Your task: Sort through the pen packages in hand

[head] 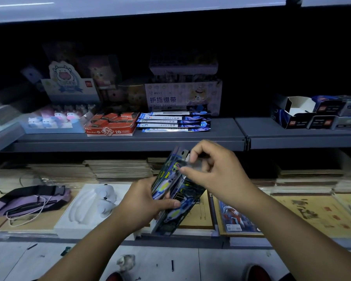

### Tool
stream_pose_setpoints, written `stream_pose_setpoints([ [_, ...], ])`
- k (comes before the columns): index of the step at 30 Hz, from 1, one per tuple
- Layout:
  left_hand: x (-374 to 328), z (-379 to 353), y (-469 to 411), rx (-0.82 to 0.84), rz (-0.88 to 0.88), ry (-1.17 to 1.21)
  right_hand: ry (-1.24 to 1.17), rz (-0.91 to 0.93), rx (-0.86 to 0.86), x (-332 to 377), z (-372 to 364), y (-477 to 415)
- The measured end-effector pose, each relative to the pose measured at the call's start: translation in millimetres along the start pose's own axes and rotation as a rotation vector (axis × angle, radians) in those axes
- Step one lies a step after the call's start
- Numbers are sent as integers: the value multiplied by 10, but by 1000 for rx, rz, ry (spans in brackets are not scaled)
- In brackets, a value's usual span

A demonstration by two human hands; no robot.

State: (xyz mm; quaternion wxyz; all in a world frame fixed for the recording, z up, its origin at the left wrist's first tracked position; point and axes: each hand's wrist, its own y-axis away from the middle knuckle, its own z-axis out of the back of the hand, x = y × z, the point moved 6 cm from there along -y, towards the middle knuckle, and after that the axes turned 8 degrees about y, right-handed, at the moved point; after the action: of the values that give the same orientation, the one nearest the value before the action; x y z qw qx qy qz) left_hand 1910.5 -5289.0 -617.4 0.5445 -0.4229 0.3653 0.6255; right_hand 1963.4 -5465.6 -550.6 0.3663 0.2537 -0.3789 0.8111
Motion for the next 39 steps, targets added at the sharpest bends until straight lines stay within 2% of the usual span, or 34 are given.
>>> stream_pose_setpoints([
  [4,-6,8,2,-17,6,8,-79,0,81,0,-70,14],
  [8,-14,-18,8,14,-10,13,147,59,41,29,-100,16],
  [10,-20,-38,13,31,-8,18,141,44,34,19,-105,8],
  [13,0,-39,0,23,26,72,-1,41,-22,54,-65,9],
  [16,8,-18,-18,19,46,75,-224,-53,-97,19,80,-3],
  [21,11,6,-2,-17,29,109,-512,-84,-59,31,91,-21],
  [25,21,18,-9,-33,31,106,-496,-110,2,21,-24,-2],
  [27,24,27,-13,-42,43,102,-484,-126,-62,-1,8,-13],
  [30,19,67,-15,-76,47,93,-570,-137,-254,-29,186,-44],
  [34,27,112,-19,-108,42,90,-522,-145,-467,-116,454,-37],
  [39,39,116,-28,-110,16,76,-457,-158,-562,-161,551,-18],
])
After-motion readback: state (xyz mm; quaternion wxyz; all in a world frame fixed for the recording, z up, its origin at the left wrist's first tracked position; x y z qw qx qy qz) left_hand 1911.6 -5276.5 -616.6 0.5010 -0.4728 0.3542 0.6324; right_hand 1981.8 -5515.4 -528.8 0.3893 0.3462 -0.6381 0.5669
